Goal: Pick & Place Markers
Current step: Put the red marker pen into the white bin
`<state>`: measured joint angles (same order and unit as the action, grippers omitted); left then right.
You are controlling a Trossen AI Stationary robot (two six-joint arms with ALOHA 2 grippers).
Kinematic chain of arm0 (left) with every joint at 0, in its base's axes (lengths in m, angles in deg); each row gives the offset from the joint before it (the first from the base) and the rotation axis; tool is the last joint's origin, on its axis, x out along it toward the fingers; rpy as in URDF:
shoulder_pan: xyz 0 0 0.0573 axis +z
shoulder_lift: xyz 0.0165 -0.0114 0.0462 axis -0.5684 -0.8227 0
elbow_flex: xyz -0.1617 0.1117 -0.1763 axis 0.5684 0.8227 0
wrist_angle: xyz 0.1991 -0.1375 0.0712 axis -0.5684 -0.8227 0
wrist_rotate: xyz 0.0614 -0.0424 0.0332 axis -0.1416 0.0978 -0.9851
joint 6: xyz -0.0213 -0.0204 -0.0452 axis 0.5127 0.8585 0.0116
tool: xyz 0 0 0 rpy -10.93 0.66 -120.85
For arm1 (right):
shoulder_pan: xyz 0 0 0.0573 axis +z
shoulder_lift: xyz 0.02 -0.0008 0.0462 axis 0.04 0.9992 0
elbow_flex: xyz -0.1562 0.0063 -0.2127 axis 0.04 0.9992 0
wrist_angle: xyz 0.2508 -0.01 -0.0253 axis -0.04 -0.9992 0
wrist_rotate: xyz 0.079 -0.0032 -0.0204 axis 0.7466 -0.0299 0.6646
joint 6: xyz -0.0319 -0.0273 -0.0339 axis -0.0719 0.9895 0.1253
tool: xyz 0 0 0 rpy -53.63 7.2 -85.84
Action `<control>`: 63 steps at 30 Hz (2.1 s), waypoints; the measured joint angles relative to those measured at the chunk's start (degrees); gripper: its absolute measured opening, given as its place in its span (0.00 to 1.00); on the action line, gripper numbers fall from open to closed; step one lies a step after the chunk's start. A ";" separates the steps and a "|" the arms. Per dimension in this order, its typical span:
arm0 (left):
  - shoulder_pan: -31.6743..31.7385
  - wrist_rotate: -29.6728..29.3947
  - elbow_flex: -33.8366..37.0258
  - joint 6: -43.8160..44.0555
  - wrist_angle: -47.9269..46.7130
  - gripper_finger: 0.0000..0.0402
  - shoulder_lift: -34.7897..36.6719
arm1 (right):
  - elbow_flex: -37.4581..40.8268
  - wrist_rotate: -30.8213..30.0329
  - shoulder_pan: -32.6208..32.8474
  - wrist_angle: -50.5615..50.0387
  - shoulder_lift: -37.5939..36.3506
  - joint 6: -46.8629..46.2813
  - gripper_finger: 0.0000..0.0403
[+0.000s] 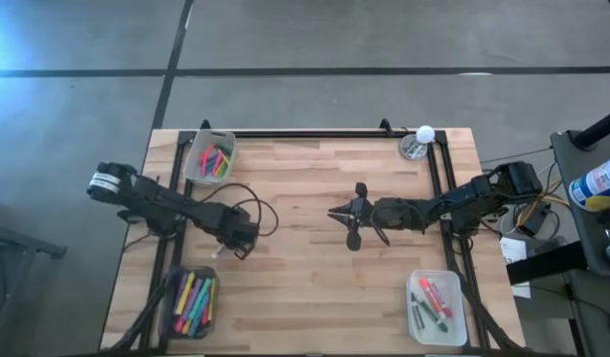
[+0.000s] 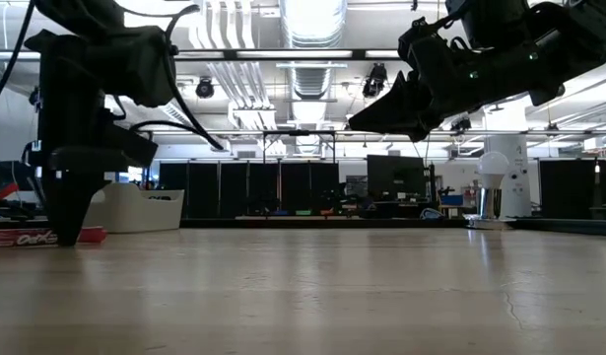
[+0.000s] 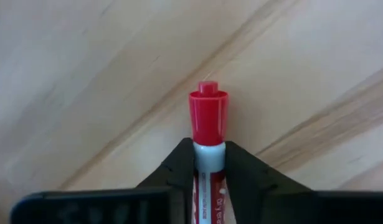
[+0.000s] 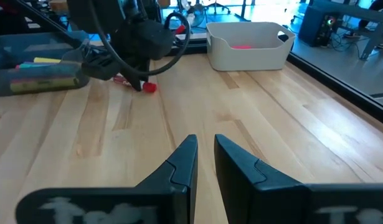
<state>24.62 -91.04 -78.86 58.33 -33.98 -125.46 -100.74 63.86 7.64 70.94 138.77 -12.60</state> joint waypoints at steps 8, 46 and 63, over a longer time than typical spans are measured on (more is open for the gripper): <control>-0.13 -13.91 -3.66 -9.87 6.63 0.12 5.37 | 0.00 1.98 0.02 -0.02 -0.07 1.33 0.12; 1.22 1.40 15.75 -53.05 115.27 0.14 2.96 | -22.68 12.02 2.91 2.56 14.71 -0.77 0.49; 1.27 1.04 15.73 -53.53 110.83 0.23 6.50 | -26.24 11.81 2.84 -10.51 13.71 -1.86 0.15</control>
<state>25.89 -90.00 -63.13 4.80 76.85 -118.96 -126.98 75.67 10.48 60.43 152.48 -14.46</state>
